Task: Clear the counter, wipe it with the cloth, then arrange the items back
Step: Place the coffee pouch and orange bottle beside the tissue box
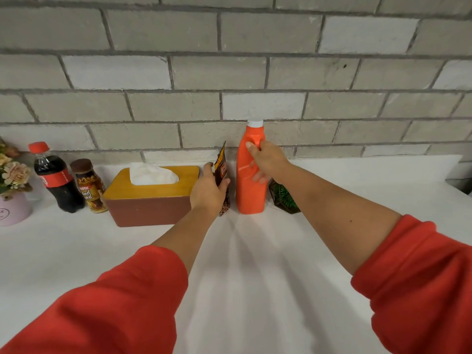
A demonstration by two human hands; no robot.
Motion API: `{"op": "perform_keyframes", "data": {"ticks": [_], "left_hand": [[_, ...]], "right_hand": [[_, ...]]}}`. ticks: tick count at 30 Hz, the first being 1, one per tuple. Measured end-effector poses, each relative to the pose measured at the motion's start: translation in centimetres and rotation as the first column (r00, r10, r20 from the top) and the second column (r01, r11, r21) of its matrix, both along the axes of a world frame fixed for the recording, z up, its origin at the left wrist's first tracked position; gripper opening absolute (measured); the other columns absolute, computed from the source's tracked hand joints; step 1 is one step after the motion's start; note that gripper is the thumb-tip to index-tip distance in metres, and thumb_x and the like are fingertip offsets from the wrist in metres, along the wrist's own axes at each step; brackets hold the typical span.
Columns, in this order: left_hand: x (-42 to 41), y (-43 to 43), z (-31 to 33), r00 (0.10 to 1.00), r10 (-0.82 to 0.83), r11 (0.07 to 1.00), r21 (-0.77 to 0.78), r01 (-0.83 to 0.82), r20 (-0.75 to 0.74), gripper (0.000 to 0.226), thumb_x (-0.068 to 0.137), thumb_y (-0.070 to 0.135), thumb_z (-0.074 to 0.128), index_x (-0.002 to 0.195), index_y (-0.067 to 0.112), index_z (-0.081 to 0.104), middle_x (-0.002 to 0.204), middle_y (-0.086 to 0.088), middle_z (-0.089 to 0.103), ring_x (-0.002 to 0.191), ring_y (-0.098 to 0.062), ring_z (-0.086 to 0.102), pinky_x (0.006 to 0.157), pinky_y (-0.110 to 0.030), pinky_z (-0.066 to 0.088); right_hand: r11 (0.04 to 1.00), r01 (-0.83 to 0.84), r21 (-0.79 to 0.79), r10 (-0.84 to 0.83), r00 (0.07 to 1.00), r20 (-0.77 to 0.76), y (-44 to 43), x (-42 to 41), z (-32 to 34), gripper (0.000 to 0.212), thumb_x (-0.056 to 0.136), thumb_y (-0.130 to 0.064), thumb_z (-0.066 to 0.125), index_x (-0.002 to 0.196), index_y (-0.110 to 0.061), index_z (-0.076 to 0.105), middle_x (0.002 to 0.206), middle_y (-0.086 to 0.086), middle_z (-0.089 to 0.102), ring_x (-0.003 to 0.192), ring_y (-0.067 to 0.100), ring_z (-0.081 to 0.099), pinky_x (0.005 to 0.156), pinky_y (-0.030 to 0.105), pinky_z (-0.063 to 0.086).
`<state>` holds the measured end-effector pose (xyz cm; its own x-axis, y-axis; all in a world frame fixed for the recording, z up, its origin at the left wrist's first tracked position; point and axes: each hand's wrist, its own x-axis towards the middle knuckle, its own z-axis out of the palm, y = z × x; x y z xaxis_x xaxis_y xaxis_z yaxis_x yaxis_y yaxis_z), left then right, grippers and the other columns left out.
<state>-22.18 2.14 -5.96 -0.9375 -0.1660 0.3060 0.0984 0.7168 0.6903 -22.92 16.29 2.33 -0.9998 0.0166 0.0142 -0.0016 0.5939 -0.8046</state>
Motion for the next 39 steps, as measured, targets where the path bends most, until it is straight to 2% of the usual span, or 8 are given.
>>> {"op": "perform_keyframes", "data": {"ticks": [4, 8, 13, 16, 19, 28, 34, 39], "left_hand": [[1.6, 1.4, 1.0, 0.961, 0.075, 0.997, -0.002, -0.079, -0.265, 0.04, 0.089, 0.021, 0.056, 0.125, 0.006, 0.043, 0.12, -0.012, 0.047, 0.097, -0.028, 0.056, 0.072, -0.039, 0.05], [3.1, 4.6, 1.0, 0.917, -0.141, 0.989, -0.017, 0.145, -0.374, 0.012, 0.087, 0.006, 0.052, 0.098, 0.001, 0.052, 0.101, -0.014, 0.051, 0.083, -0.026, 0.054, 0.068, -0.039, 0.046], [2.9, 9.9, -2.2, 0.897, -0.418, 0.908, -0.022, 0.419, -0.142, 0.025, 0.089, 0.001, 0.049, 0.112, 0.002, 0.058, 0.109, -0.011, 0.055, 0.093, -0.024, 0.057, 0.085, -0.033, 0.047], [2.1, 12.7, -4.0, 0.894, -0.426, 0.904, 0.05, 0.424, 0.138, 0.043, 0.091, 0.005, 0.045, 0.134, 0.003, 0.044, 0.134, -0.017, 0.046, 0.118, -0.031, 0.049, 0.102, -0.034, 0.039], [1.8, 14.2, -5.0, 0.87, -0.425, 0.905, 0.096, 0.414, 0.25, 0.05, 0.093, 0.007, 0.044, 0.14, 0.0, 0.03, 0.143, -0.017, 0.037, 0.127, -0.031, 0.042, 0.105, -0.031, 0.035], [2.4, 15.8, -5.4, 0.843, -0.452, 0.892, 0.121, 0.436, 0.292, 0.065, 0.095, 0.01, 0.042, 0.149, 0.004, 0.007, 0.157, -0.012, 0.011, 0.143, -0.026, 0.019, 0.116, -0.033, 0.022], [3.0, 13.8, -4.7, 0.909, -0.38, 0.92, 0.174, 0.351, 0.174, 0.051, 0.091, 0.007, 0.049, 0.139, 0.008, 0.035, 0.137, -0.012, 0.039, 0.123, -0.027, 0.045, 0.105, -0.03, 0.037], [4.3, 9.9, -3.3, 0.96, -0.278, 0.946, 0.186, 0.265, 0.046, 0.027, 0.09, 0.006, 0.051, 0.116, 0.01, 0.054, 0.105, -0.002, 0.055, 0.102, -0.02, 0.055, 0.082, -0.024, 0.043]], "right_hand": [[0.995, 0.049, 0.084, -0.043, 0.996, -0.077, 2.5, 0.3, 0.8, 0.05, 0.098, -0.048, 0.03, 0.121, -0.008, 0.049, 0.103, 0.013, 0.063, 0.078, 0.032, 0.07, 0.065, 0.04, 0.059], [0.962, 0.227, 0.152, -0.199, 0.964, -0.177, 7.1, -0.1, 0.1, 0.035, 0.097, -0.036, 0.041, 0.111, -0.007, 0.057, 0.1, 0.01, 0.062, 0.094, 0.031, 0.064, 0.081, 0.04, 0.054], [0.897, 0.212, 0.389, -0.223, 0.975, -0.017, 11.9, 0.9, -4.0, 0.045, 0.093, -0.027, 0.053, 0.136, -0.017, 0.044, 0.139, 0.012, 0.038, 0.124, 0.032, 0.044, 0.101, 0.038, 0.043], [0.914, 0.128, 0.385, -0.165, 0.984, 0.064, 13.0, 1.6, -6.1, 0.053, 0.094, -0.027, 0.051, 0.143, -0.018, 0.035, 0.146, 0.012, 0.033, 0.132, 0.033, 0.038, 0.106, 0.036, 0.036], [0.935, 0.049, 0.35, -0.09, 0.991, 0.103, 13.4, 2.2, -7.3, 0.056, 0.097, -0.026, 0.046, 0.148, -0.015, 0.025, 0.148, 0.012, 0.036, 0.134, 0.03, 0.036, 0.107, 0.031, 0.031], [0.948, 0.034, 0.316, -0.077, 0.989, 0.124, 14.7, 2.3, -7.5, 0.063, 0.098, -0.029, 0.044, 0.151, -0.015, 0.012, 0.153, 0.009, 0.029, 0.137, 0.028, 0.034, 0.108, 0.03, 0.029], [0.91, 0.189, 0.369, -0.21, 0.978, 0.016, 13.5, 1.9, -7.2, 0.059, 0.092, -0.021, 0.052, 0.144, -0.013, 0.026, 0.137, 0.017, 0.035, 0.124, 0.036, 0.041, 0.096, 0.041, 0.042], [0.901, 0.269, 0.339, -0.232, 0.962, -0.147, 9.9, 2.6, -5.8, 0.036, 0.09, -0.012, 0.052, 0.126, -0.009, 0.052, 0.126, 0.012, 0.05, 0.114, 0.03, 0.051, 0.084, 0.037, 0.048]]}}
